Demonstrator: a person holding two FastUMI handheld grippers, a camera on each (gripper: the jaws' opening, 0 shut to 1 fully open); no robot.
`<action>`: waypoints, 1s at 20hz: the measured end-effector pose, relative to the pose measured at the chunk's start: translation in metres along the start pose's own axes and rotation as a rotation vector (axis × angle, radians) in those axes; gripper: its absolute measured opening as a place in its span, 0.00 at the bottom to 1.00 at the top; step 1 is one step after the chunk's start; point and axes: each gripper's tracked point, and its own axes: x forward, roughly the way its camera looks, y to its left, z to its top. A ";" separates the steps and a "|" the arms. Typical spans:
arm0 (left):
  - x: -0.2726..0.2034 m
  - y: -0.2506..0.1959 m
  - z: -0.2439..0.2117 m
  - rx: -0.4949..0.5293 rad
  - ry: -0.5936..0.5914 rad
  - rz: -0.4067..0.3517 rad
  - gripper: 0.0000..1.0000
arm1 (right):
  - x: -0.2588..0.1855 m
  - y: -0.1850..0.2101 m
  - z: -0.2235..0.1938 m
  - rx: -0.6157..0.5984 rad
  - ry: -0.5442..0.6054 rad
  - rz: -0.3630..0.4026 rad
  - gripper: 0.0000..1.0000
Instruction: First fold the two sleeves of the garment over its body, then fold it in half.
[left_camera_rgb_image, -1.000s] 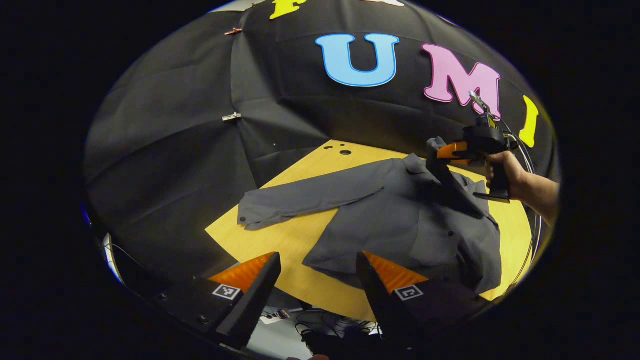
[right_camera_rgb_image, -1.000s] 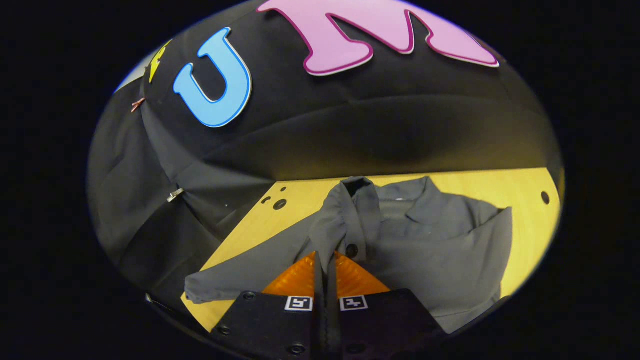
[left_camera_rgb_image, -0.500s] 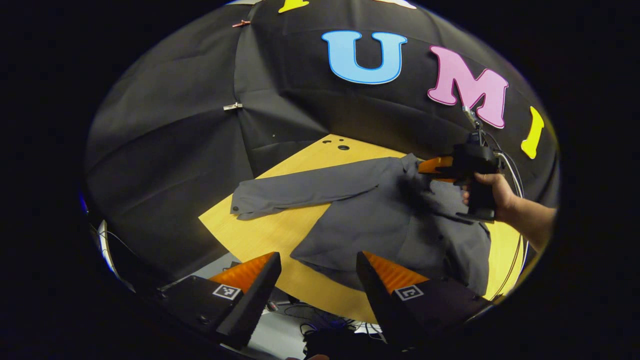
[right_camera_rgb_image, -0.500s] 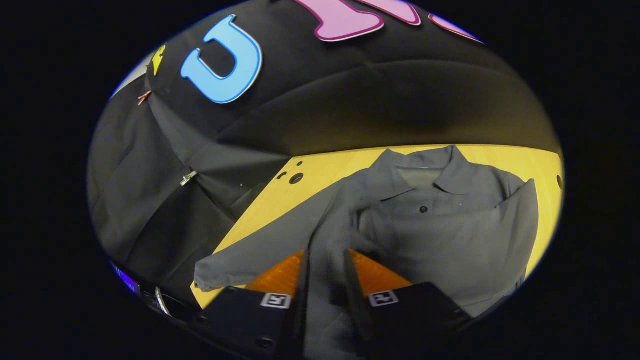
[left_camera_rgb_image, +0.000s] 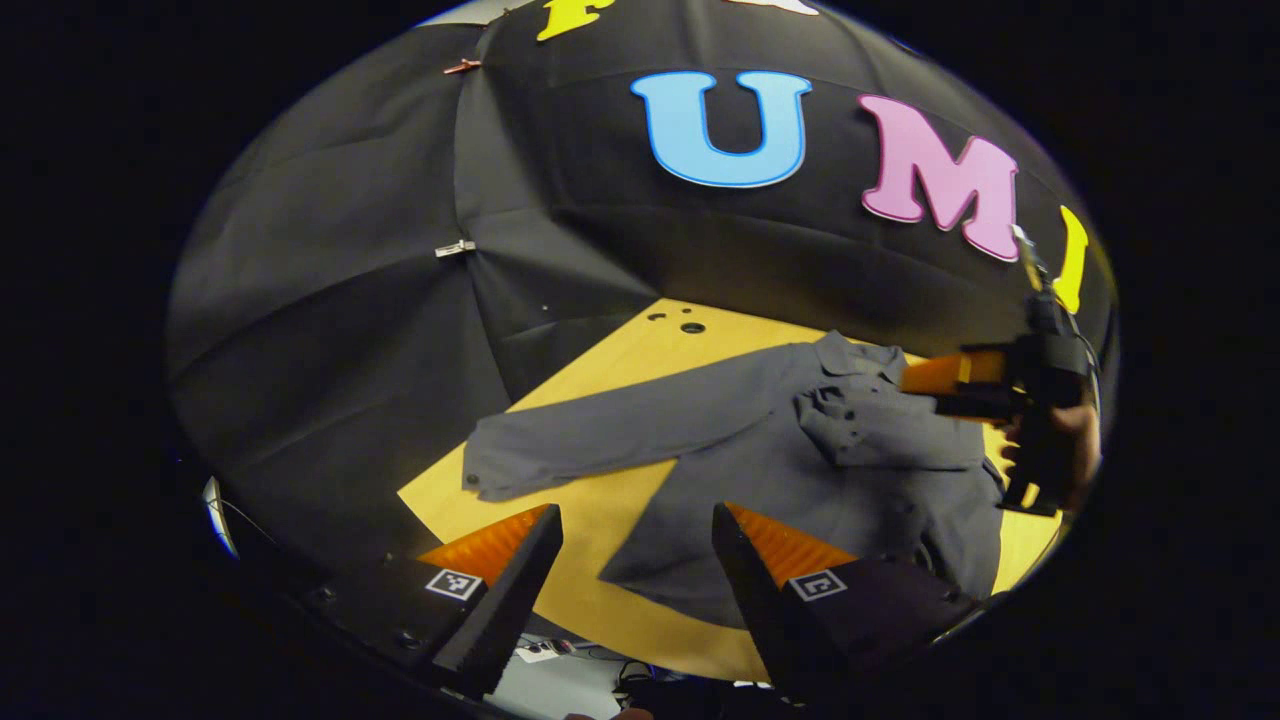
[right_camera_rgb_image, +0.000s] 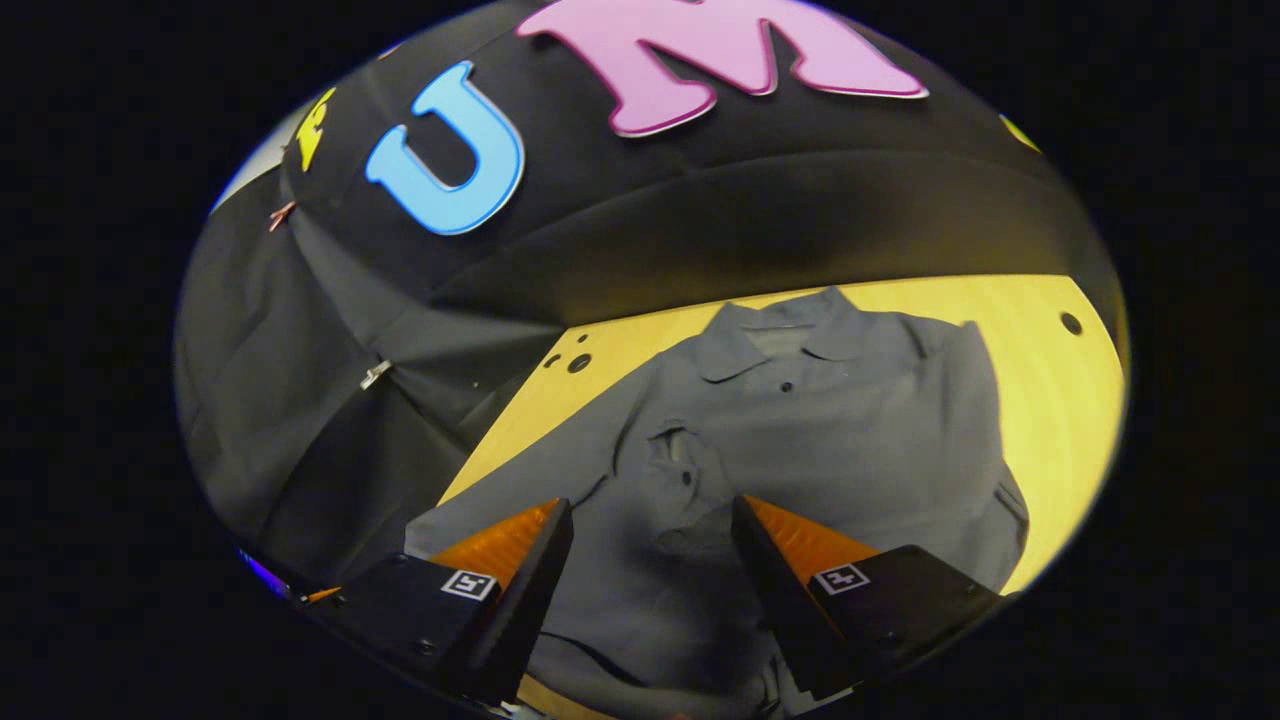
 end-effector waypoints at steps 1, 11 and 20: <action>0.011 0.010 0.005 -0.003 -0.004 0.014 0.95 | -0.011 -0.010 0.001 0.012 -0.013 -0.029 0.99; 0.120 0.126 -0.006 -0.082 0.052 0.168 0.96 | -0.139 -0.115 -0.008 0.071 -0.088 -0.345 0.98; 0.202 0.170 -0.040 -0.092 0.162 0.174 0.96 | -0.231 -0.158 -0.046 0.219 -0.141 -0.586 0.99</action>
